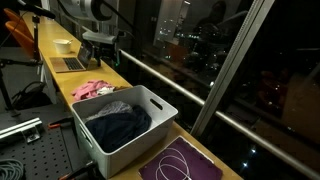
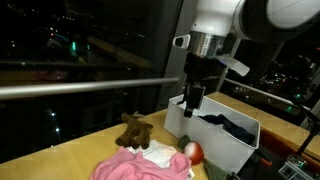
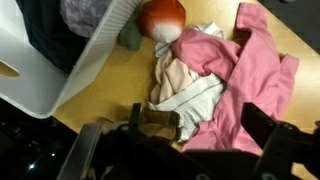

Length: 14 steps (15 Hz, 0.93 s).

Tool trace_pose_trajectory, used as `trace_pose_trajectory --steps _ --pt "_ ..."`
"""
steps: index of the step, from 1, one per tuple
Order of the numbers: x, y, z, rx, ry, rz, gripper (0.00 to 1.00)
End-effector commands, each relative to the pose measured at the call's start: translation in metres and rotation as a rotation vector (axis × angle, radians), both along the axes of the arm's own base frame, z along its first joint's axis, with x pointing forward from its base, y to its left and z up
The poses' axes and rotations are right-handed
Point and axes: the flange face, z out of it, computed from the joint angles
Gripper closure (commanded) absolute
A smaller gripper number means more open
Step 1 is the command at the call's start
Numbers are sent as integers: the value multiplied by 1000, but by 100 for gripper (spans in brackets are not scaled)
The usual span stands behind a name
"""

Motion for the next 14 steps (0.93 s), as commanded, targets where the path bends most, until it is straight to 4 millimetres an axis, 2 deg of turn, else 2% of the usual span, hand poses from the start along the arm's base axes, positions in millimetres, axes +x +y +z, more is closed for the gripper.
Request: trace_pose_trajectory --steps 1,8,14 --pt "12 30 -24 45 26 18 0" --pt "10 58 -87 78 75 33 0" --pt "10 78 -157 51 106 68 0"
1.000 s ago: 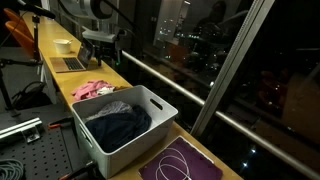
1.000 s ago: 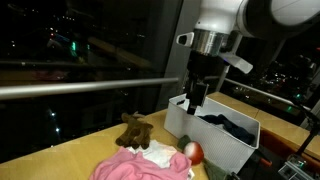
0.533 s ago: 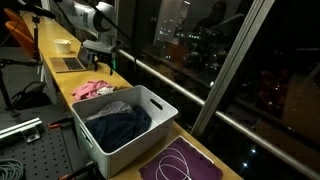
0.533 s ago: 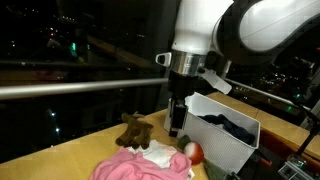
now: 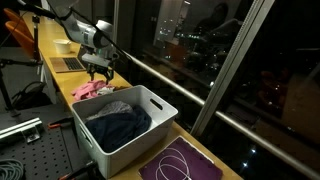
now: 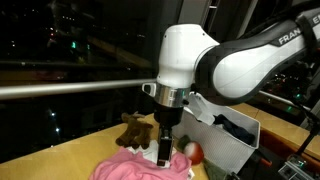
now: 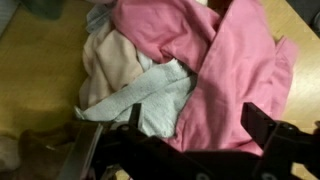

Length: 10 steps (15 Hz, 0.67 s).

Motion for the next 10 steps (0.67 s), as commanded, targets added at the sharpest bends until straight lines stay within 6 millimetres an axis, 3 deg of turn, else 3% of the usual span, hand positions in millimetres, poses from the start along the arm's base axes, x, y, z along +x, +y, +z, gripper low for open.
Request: trace_pose_trajectory --steps 1,5,10 --pt "9 12 -35 -30 1 19 0" --pt "14 2 -74 -87 19 27 0" --pt "17 -13 -101 -99 45 21 0"
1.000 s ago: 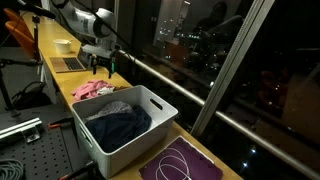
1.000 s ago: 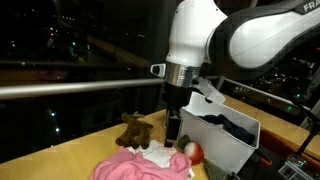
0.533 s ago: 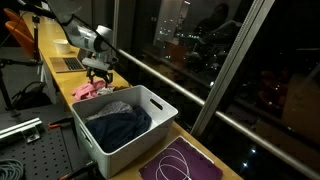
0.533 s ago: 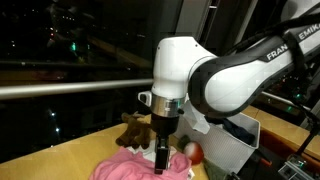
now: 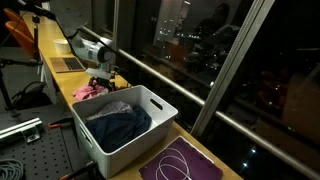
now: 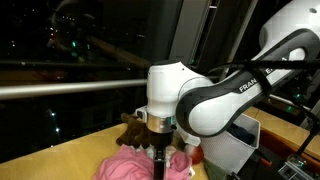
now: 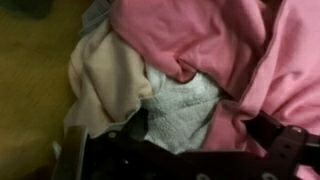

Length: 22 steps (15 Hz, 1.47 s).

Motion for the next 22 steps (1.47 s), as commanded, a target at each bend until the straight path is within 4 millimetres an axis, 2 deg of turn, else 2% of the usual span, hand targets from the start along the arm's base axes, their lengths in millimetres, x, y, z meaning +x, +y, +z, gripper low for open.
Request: trace_pose_trajectory --steps 1,4,5,7,8,15,17,19,21,22 --pt "6 -8 -26 -15 16 -6 0" --pt "1 -4 -45 6 44 -12 1" --pt "-1 -2 -51 16 52 -12 26" --pt "-2 1 -55 19 57 -12 29" --pt "-2 2 -53 20 56 -12 34" --pt "-7 6 -43 31 55 -21 86" --pt "-9 5 -31 25 48 -23 98" --pt "-11 1 -12 13 31 -26 96" --pt "-11 -11 16 -2 7 -36 99" --pt "-11 -18 34 -6 -9 -47 97"
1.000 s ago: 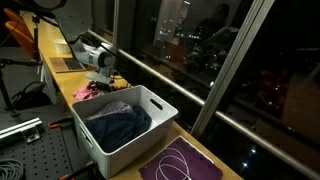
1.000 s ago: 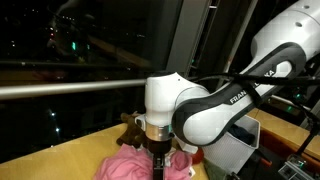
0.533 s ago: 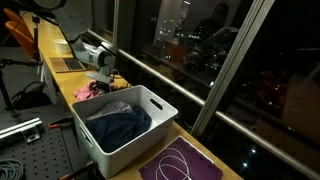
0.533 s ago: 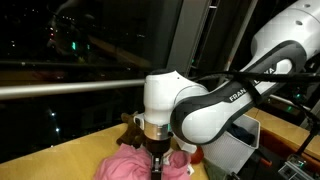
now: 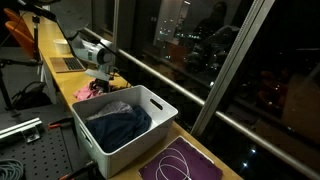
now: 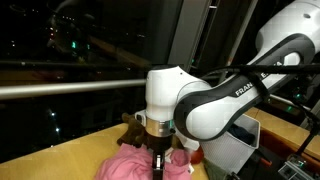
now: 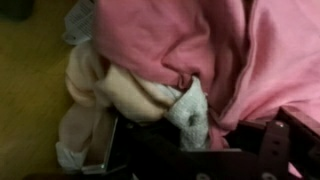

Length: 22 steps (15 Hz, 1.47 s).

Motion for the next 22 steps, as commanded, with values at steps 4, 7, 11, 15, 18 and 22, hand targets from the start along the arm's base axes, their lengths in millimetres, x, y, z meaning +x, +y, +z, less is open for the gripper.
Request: trace_pose_trajectory --steps 4,7,11,15,18,22 --pt "-9 -51 112 -42 -104 -69 97" --pt "-7 -81 172 -65 -176 -119 97" --pt "-8 -126 254 -96 -242 -186 97" --pt "-16 -178 341 -120 -281 -253 97" --pt "-24 -213 389 -136 -303 -292 97" --pt "-29 -252 418 -140 -322 -338 97"
